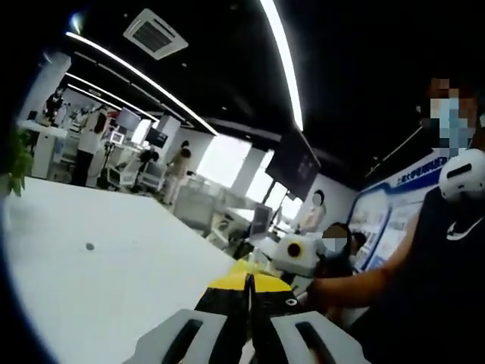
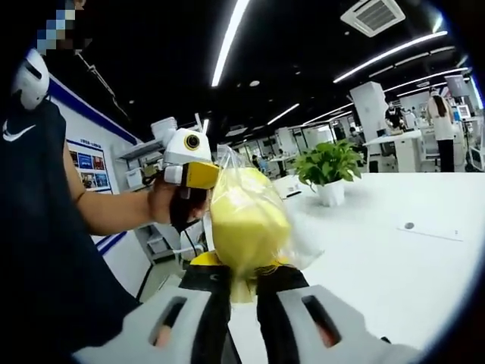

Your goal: Compare the silicone blocks by pressing each to a similar depth, holding the contact briefly, and releasing to observe deformation and rebound differences across the visible hardness samples.

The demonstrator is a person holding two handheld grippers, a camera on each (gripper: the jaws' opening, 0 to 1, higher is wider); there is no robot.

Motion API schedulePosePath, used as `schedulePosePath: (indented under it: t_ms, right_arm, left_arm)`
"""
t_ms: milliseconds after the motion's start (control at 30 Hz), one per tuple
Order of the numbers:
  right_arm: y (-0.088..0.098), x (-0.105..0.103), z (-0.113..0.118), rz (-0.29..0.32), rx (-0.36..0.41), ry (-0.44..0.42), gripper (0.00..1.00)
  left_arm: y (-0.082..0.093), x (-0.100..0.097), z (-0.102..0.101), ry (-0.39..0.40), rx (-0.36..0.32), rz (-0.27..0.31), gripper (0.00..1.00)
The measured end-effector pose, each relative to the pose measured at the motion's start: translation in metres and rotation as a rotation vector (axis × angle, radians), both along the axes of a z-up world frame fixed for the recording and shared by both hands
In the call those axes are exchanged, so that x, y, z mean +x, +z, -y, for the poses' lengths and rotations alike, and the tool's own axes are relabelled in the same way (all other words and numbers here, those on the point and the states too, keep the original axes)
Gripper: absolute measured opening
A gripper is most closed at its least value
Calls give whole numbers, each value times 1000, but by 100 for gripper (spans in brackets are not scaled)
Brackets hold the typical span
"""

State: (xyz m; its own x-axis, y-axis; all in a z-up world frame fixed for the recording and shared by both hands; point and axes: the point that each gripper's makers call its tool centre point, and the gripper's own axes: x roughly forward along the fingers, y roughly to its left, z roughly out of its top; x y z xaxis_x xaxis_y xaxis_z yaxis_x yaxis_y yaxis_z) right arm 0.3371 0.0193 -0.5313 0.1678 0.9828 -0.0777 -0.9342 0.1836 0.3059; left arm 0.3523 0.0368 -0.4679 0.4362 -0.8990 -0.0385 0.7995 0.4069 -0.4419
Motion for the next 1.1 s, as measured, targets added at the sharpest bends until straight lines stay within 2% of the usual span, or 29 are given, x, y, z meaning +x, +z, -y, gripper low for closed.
schedulePosePath:
  t_ms: [100,267,367,1100]
  right_arm:
    - [2,0,1,6,4,-9,7]
    - [2,-2,0,-9,-4,-3,6]
    - [2,-3,-2,3,-13,1,6]
    - [1,-2,-3,-29,-23,13,6]
  left_arm:
    - [2,0,0,2,-20,-20,0]
    - [2,-3,-1,-13,-3,9,0]
    - [1,-5,-4,-30,-10,1,0]
    - [-3,0,-9,-2,-8,-18,0]
